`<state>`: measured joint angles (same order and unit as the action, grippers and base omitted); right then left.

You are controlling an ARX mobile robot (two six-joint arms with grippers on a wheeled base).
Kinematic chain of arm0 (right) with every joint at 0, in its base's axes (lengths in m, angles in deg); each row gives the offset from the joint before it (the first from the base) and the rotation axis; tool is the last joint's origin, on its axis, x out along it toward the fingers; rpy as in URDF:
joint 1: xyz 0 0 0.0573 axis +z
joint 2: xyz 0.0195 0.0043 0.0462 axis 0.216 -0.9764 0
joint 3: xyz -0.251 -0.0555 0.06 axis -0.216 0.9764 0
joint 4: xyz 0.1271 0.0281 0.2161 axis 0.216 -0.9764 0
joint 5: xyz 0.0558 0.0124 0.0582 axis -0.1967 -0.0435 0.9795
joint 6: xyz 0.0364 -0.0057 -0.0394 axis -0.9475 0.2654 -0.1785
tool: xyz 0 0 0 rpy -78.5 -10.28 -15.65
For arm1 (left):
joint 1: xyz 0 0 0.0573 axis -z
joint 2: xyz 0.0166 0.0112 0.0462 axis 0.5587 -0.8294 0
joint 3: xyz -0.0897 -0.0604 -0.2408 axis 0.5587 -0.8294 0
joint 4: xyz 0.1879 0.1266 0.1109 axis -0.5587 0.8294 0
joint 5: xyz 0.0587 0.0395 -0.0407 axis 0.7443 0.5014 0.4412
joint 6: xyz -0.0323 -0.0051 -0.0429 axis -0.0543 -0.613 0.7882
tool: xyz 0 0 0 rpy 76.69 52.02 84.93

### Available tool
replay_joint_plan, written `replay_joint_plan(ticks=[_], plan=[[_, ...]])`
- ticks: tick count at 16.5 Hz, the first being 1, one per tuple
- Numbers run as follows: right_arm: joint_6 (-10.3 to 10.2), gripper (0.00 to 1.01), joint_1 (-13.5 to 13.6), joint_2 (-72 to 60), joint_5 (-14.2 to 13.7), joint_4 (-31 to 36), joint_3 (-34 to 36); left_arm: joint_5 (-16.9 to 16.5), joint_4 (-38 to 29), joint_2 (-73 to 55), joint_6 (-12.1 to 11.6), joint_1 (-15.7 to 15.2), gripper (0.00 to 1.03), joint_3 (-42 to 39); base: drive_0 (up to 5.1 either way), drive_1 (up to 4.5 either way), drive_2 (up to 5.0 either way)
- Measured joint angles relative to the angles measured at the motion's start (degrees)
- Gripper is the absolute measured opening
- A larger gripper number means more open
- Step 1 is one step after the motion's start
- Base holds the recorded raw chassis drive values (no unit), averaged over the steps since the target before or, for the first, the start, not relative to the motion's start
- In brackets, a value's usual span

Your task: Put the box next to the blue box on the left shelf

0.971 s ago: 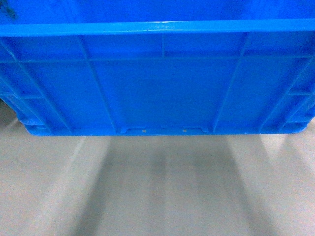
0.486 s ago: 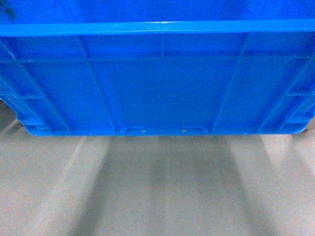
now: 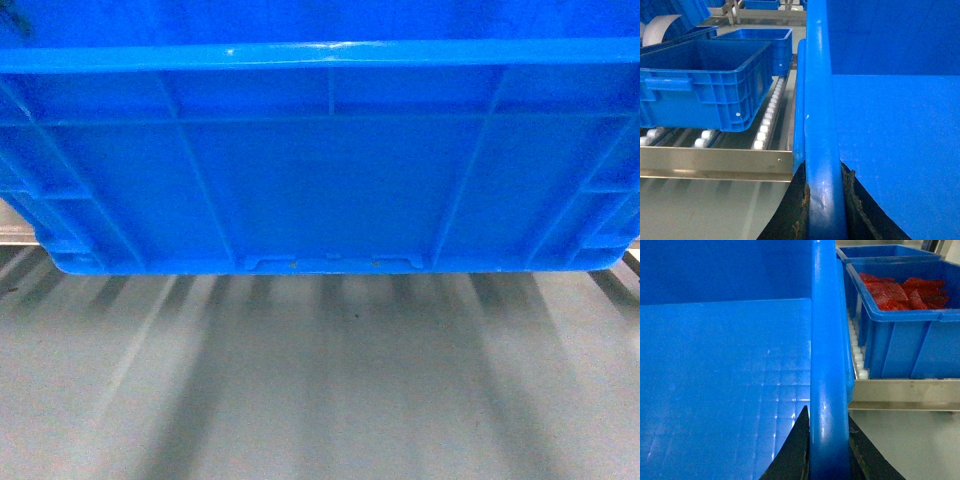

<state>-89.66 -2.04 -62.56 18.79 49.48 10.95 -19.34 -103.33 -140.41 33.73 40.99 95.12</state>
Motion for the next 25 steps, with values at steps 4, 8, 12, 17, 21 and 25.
replay_joint_plan(ticks=[4,8,12,17,21,25], plan=[[0.0,0.09,0.0,0.0,-0.02,-0.02,0.0,0.02,0.11,0.0,0.0,0.0,0.11,0.0,0.2,4.46,-4.2],[-0.02,0.09,0.0,-0.02,0.02,-0.04,-0.02,0.04,0.11,0.0,0.0,0.0,0.11,0.0,0.1,4.44,-4.2],[0.0,0.09,0.0,0.0,0.0,-0.02,0.0,0.02,0.11,0.0,0.0,0.0,0.11,0.0,0.1,4.42,-4.2],[0.0,0.09,0.0,0.0,-0.02,-0.02,-0.02,0.04,0.13,0.0,0.0,0.0,0.11,0.0,0.0,4.29,-4.3],[0.0,0.09,0.02,0.0,0.0,-0.02,-0.02,0.02,0.11,0.0,0.0,0.0,0.11,0.0,0.0,4.34,-4.3],[0.0,0.09,0.02,0.0,-0.04,-0.04,-0.02,-0.02,0.15,0.0,0.0,0.0,0.11,0.0,0.0,3.54,-3.4]])
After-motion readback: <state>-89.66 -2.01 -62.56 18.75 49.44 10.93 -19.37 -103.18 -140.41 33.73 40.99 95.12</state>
